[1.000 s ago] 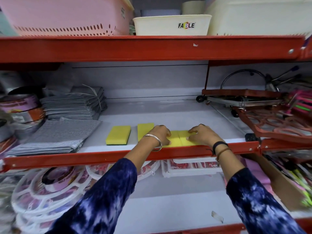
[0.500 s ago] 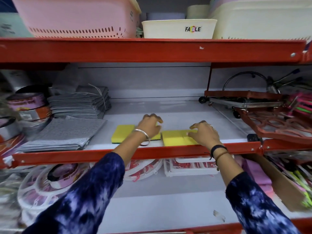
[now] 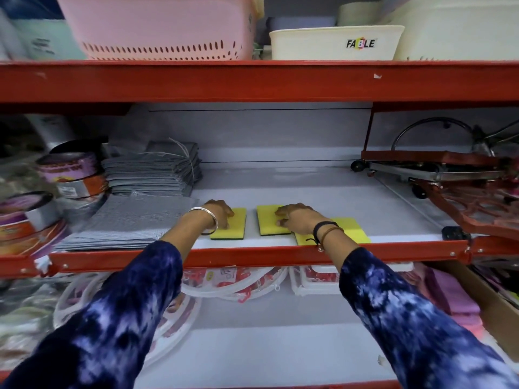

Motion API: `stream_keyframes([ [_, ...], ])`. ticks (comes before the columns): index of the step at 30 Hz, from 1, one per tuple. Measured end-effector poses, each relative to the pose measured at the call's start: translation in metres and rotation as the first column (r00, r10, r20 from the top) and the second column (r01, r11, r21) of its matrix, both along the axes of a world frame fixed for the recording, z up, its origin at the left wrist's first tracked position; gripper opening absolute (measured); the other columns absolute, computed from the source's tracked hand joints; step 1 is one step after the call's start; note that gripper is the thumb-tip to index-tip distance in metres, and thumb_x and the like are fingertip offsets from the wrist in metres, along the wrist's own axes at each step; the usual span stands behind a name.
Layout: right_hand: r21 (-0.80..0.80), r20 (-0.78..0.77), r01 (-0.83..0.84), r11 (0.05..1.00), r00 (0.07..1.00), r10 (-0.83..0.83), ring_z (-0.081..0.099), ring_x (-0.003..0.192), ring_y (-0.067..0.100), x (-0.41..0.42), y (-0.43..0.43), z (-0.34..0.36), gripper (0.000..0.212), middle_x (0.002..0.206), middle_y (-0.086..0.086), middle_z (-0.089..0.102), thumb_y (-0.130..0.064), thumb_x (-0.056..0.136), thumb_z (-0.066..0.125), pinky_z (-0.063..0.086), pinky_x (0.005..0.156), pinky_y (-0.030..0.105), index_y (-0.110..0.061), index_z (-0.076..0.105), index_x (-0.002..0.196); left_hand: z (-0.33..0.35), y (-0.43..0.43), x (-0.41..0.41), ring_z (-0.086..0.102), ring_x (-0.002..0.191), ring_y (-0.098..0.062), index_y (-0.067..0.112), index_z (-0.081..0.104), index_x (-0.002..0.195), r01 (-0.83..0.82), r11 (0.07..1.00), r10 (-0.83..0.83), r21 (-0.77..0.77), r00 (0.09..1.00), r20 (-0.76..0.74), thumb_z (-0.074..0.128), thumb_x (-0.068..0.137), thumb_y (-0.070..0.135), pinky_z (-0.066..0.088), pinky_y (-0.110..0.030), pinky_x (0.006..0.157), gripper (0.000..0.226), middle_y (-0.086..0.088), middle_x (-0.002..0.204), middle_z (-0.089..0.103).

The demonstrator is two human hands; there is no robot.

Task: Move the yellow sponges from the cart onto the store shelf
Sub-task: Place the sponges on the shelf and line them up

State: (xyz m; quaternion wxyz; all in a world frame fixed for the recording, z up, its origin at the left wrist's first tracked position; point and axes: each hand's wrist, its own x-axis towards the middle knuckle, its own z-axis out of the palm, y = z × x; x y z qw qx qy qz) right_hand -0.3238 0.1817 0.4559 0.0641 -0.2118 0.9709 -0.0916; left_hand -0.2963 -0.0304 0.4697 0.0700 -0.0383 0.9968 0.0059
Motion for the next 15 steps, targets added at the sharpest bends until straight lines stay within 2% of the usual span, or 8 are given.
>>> stream_keyframes([
  [6, -0.001, -0.053, -0.005, 1.0, 0.999, 0.005, 0.043, 0.136, 0.026, 0.015, 0.004, -0.007, 0.047, 0.144, 0.01, 0.052, -0.036, 0.096, 0.047, 0.013, 0.122, 0.04, -0.018, 0.047, 0.14, -0.014, 0.006, 0.014, 0.039, 0.138, -0.026, 0.016, 0.047, 0.14, 0.062, 0.995, -0.056, 0.079, 0.995, -0.077, 0.055, 0.092, 0.017, 0.031, -0.029, 0.115, 0.049, -0.006, 0.15, 0.042],
  [9, 0.015, -0.065, -0.002, 1.0, 0.998, 0.003, 0.04, 0.139, 0.025, 0.023, 0.01, -0.009, 0.047, 0.147, 0.01, 0.049, -0.036, 0.096, 0.048, 0.008, 0.123, 0.041, -0.02, 0.047, 0.14, -0.018, 0.011, 0.021, 0.041, 0.137, -0.026, 0.014, 0.048, 0.139, 0.089, 0.99, -0.078, 0.113, 0.992, -0.094, 0.056, 0.091, 0.015, 0.031, -0.03, 0.116, 0.049, -0.006, 0.148, 0.046],
  [12, 0.021, -0.071, 0.003, 1.0, 0.997, -0.001, 0.04, 0.139, 0.026, 0.032, 0.015, -0.008, 0.047, 0.148, 0.009, 0.048, -0.037, 0.096, 0.048, 0.01, 0.123, 0.041, -0.021, 0.047, 0.14, -0.019, 0.017, 0.029, 0.04, 0.138, -0.027, 0.013, 0.048, 0.14, 0.108, 0.986, -0.095, 0.128, 0.99, -0.109, 0.055, 0.092, 0.017, 0.03, -0.031, 0.115, 0.049, -0.007, 0.149, 0.045],
  [15, -0.01, -0.05, 0.015, 1.0, 0.999, -0.015, 0.041, 0.137, 0.029, 0.039, 0.02, -0.007, 0.048, 0.148, 0.008, 0.048, -0.036, 0.095, 0.051, 0.024, 0.119, 0.04, -0.019, 0.047, 0.14, -0.021, 0.026, 0.035, 0.041, 0.137, -0.027, 0.013, 0.048, 0.139, 0.125, 0.981, -0.108, 0.147, 0.987, -0.123, 0.055, 0.092, 0.019, 0.031, -0.031, 0.115, 0.048, -0.008, 0.148, 0.046],
])
